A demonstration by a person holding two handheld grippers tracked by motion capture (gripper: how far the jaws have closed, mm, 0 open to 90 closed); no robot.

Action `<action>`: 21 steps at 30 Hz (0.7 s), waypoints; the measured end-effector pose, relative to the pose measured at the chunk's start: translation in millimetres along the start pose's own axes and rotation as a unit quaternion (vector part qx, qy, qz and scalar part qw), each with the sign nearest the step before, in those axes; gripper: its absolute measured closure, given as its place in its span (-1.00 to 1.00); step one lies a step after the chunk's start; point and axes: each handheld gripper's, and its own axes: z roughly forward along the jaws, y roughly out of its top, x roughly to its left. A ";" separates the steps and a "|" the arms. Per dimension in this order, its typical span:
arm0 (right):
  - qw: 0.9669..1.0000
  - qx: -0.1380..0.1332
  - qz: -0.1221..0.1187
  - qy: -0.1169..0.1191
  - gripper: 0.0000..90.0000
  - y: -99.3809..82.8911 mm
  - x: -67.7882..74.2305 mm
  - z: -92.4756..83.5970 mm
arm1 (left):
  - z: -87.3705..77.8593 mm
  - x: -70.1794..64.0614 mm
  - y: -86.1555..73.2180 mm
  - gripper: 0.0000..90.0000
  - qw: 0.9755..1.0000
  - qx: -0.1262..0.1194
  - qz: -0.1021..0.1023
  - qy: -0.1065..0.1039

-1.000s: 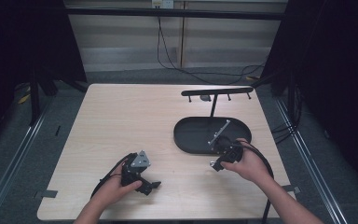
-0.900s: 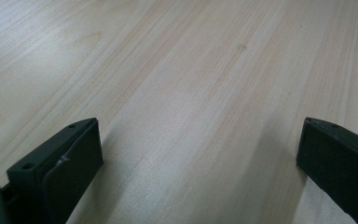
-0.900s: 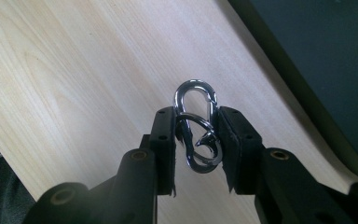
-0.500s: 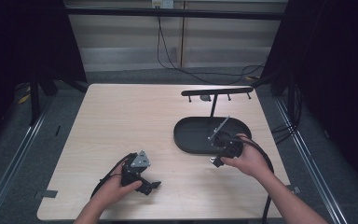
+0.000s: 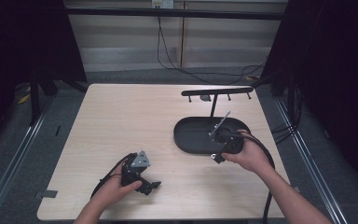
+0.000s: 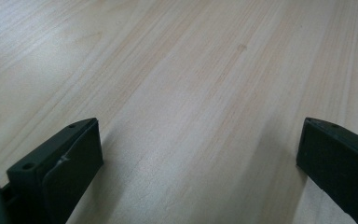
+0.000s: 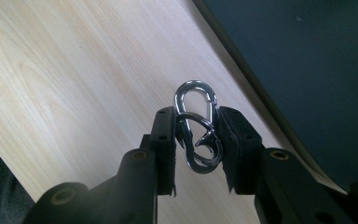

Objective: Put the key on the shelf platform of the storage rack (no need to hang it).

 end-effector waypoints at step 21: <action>1.000 -0.014 0.020 -0.003 0.52 8.3 -11.5 -11.4 | 0.0 0.0 0.0 -1.00 1.000 0.000 0.000 0.000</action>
